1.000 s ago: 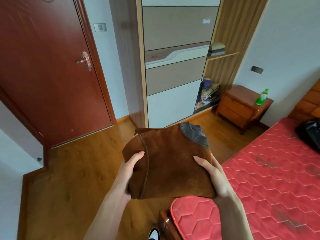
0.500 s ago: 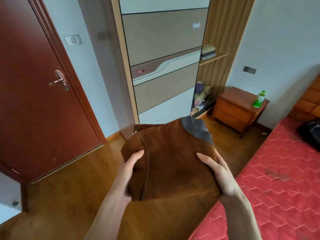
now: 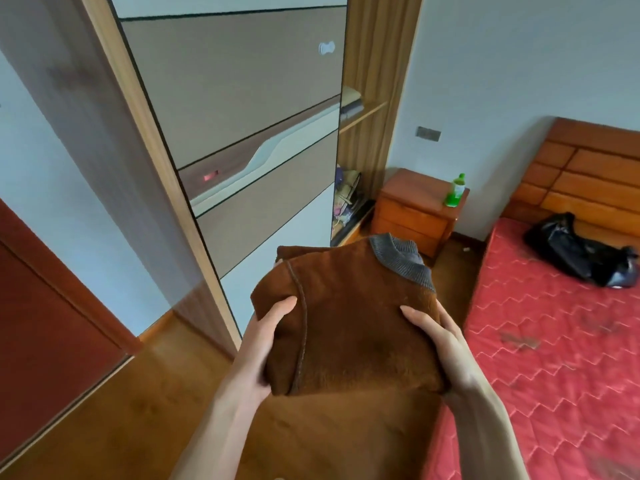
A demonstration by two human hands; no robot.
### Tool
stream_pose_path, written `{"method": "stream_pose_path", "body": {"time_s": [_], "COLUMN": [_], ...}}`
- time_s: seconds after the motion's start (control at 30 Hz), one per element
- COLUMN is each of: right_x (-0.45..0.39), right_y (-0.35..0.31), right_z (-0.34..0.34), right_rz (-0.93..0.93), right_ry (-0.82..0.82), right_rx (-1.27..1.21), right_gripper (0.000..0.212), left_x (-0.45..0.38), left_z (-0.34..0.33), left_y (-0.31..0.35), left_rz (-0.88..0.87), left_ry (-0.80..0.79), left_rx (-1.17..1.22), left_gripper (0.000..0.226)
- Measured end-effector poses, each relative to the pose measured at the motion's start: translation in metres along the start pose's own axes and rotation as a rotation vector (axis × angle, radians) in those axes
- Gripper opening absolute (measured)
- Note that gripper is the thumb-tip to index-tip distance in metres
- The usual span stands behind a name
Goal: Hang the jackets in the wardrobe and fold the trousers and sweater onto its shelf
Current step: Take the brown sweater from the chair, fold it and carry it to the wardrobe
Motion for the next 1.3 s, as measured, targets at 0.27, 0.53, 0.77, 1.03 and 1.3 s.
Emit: {"method": "stream_pose_path", "body": {"time_s": [0.27,0.53,0.77,1.03,1.3], "right_x": [-0.049,-0.072,-0.148,-0.261,-0.372], "right_y": [-0.03,-0.041,-0.059,-0.132,-0.186], "right_z": [-0.01,0.042,0.083,0.16,0.203], "right_rz": [0.073,0.103,0.097,0.13,0.134], "right_ry": [0.147,0.341,0.396,0.435,0.385], "right_rx": [-0.022,-0.123,-0.2,-0.231,-0.197], "right_gripper": [0.054,0.055,0.046,0.051,0.056], "left_x": [-0.085,-0.148,-0.235,-0.344,-0.429], "left_z": [-0.038,-0.12,-0.184,-0.3,-0.372], "left_y": [0.045,0.049,0.058,0.109,0.135], "left_rz": [0.104,0.192,0.231,0.092,0.137], "left_ry": [-0.224,-0.428,-0.438,-0.36,-0.35], "left_rx": [-0.011,-0.11,-0.159,-0.236,-0.159], "left_gripper": [0.056,0.042,0.038,0.063,0.063]}}
Point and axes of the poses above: each hand's wrist, its own x-axis away from the middle knuckle, its own z-axis out of the back of the hand, y = z × x, the point moved 10 cm from there along -x, towards the middle knuckle, and after that the axes turned 2 degrees about z, right-handed, at the moved point
